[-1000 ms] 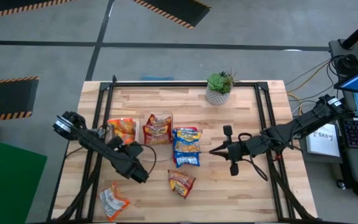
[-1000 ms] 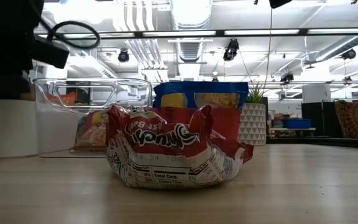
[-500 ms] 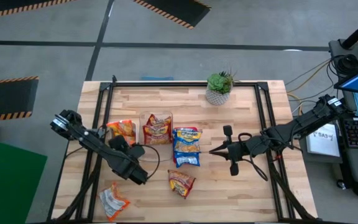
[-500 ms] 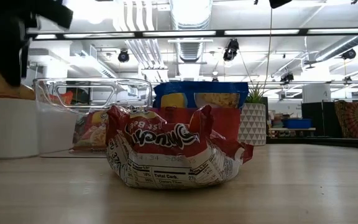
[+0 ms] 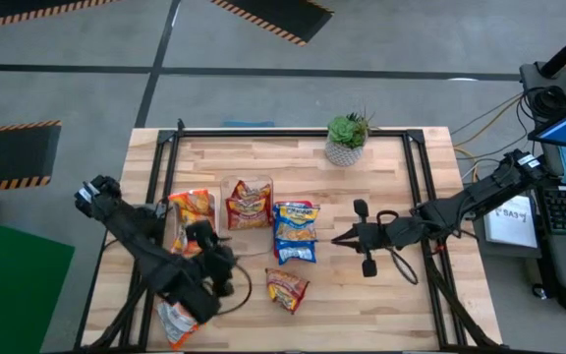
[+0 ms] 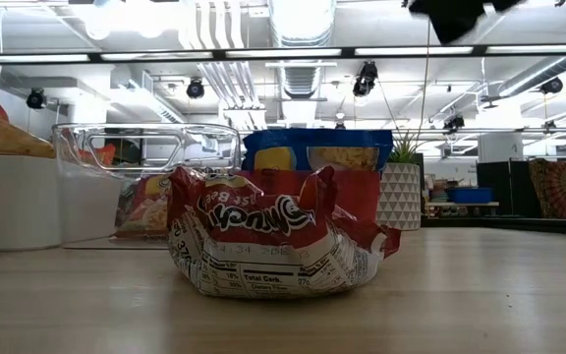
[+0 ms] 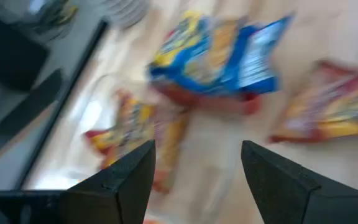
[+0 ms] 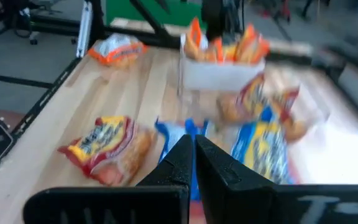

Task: Sort Maruchan noodles
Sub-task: Put the red noodle pack into the transparent bin

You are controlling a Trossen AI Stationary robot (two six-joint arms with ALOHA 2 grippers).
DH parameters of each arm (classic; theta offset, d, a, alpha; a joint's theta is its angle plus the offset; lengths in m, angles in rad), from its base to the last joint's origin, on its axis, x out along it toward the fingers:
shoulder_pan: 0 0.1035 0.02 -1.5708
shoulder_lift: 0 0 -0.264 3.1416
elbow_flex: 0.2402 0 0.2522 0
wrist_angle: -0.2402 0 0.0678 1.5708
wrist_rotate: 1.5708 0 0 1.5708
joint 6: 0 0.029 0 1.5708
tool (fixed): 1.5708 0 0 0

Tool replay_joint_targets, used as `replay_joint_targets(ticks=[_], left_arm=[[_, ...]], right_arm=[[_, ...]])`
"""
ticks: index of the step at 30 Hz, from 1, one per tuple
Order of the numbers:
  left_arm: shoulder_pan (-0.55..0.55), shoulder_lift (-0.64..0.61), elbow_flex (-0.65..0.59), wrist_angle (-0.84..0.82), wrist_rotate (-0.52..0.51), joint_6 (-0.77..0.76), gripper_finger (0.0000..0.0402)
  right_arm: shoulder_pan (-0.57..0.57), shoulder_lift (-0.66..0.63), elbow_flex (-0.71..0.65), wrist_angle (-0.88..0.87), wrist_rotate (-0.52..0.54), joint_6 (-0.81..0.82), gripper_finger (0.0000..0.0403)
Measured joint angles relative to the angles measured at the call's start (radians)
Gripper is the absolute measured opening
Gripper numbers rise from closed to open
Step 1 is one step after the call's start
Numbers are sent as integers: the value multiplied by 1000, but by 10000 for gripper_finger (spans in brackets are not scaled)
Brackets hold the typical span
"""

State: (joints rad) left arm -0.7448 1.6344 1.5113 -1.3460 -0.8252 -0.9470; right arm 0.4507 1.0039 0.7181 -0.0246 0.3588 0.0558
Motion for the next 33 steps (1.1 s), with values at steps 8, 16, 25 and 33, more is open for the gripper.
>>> replay_joint_targets(ticks=[8, 16, 25, 33], left_arm=[[-99, 0, 0, 249, 24, -10, 209], [-161, 38, 0, 348, 6, 54, 208], [-172, 85, 0, 325, -123, 239, 208], [-187, 88, 0, 269, 106, 70, 208]], right_arm=[[1, 0, -24, -14, -133, 333, 9], [26, 93, 123, -28, -214, 475, 9], [34, 343, 449, -238, -228, 527, 9], [42, 581, 752, -644, -229, 655, 9]])
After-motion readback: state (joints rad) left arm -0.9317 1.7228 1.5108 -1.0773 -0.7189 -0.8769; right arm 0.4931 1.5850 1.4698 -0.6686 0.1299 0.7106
